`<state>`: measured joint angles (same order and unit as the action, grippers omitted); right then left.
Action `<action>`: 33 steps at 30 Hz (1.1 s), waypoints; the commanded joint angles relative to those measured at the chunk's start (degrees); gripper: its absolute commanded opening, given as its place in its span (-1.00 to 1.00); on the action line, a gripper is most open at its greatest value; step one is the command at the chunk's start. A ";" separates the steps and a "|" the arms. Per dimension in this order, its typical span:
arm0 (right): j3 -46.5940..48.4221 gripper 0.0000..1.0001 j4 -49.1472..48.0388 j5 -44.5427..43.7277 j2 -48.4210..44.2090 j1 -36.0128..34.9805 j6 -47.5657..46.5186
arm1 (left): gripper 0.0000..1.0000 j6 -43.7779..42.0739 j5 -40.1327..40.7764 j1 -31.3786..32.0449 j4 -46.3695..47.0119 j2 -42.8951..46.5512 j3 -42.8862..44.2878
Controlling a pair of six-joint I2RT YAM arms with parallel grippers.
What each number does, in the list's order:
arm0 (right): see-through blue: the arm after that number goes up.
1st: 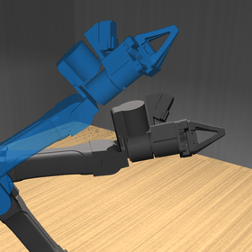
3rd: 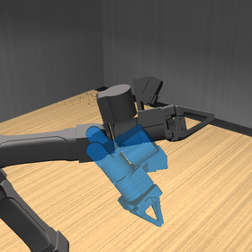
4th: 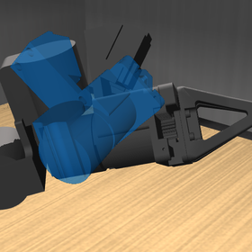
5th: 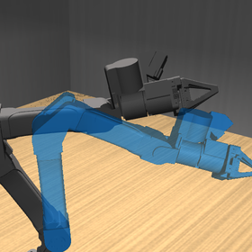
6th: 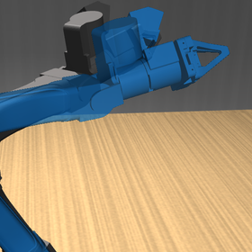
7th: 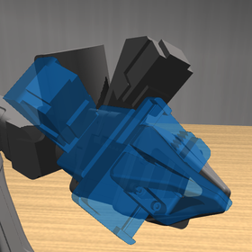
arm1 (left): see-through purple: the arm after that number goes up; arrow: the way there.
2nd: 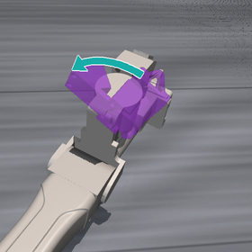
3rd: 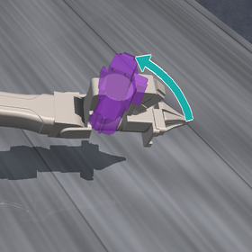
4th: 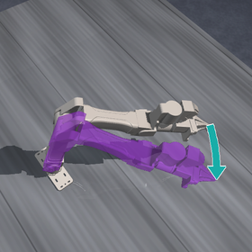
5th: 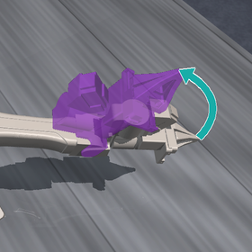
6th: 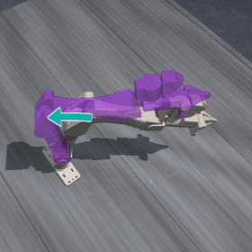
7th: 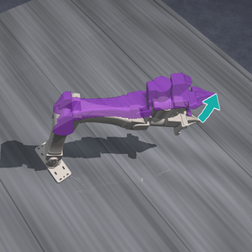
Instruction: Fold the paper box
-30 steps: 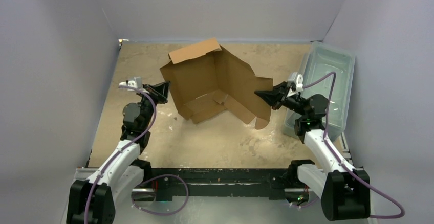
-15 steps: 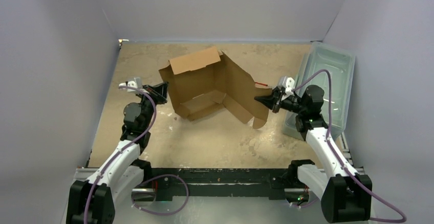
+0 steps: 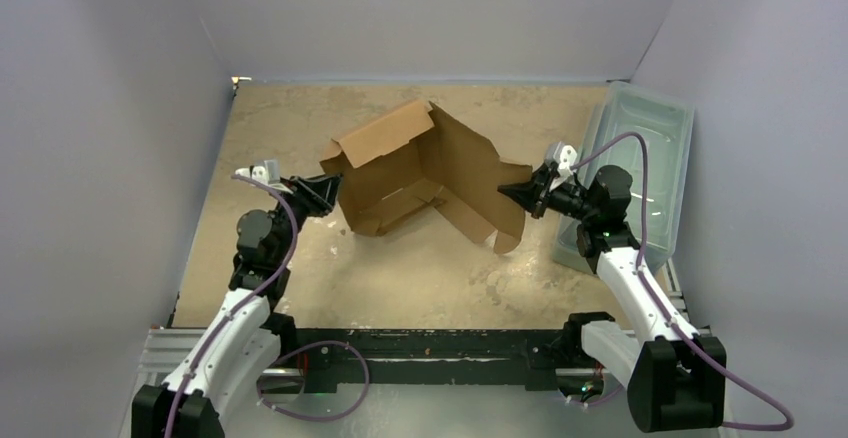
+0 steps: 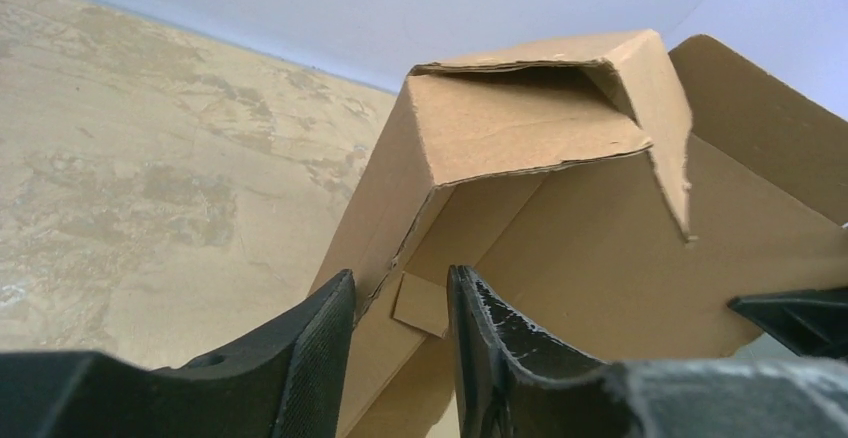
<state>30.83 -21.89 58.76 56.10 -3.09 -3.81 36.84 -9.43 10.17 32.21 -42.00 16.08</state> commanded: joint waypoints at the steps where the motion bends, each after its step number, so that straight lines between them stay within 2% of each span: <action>1: 1.04 -1.00 -2.90 -4.31 -1.21 -0.21 1.60 | -0.18 0.00 -1.43 0.17 -10.82 4.59 5.45; 12: 1.32 -1.00 -2.02 -5.84 -1.52 -0.21 0.47 | 0.24 -9.08 0.25 0.20 -46.57 8.83 31.18; 18: 1.43 -1.00 -1.93 -5.94 -1.69 -0.20 0.81 | 0.27 -17.16 -2.12 0.20 -59.51 2.73 43.95; 22: 1.58 -1.00 -1.93 -6.03 -1.69 -0.16 1.04 | 0.31 -25.85 -6.66 0.20 -61.34 1.37 44.90; 25: 1.75 -1.00 -2.01 -5.94 -1.30 -0.22 1.25 | 0.33 -29.94 -6.60 0.20 -60.41 0.88 43.77; 29: 1.76 -1.00 -2.06 -5.98 -1.21 -0.19 1.35 | 0.30 -24.92 4.68 0.20 -60.60 -3.82 44.33; 33: 1.61 -1.00 -2.02 -5.94 -1.36 -0.18 1.35 | 0.28 -18.32 3.14 0.20 -55.68 -8.69 44.05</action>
<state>30.85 -21.80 53.43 55.70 -3.09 -2.98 13.43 -8.64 10.22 -27.40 -46.87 59.99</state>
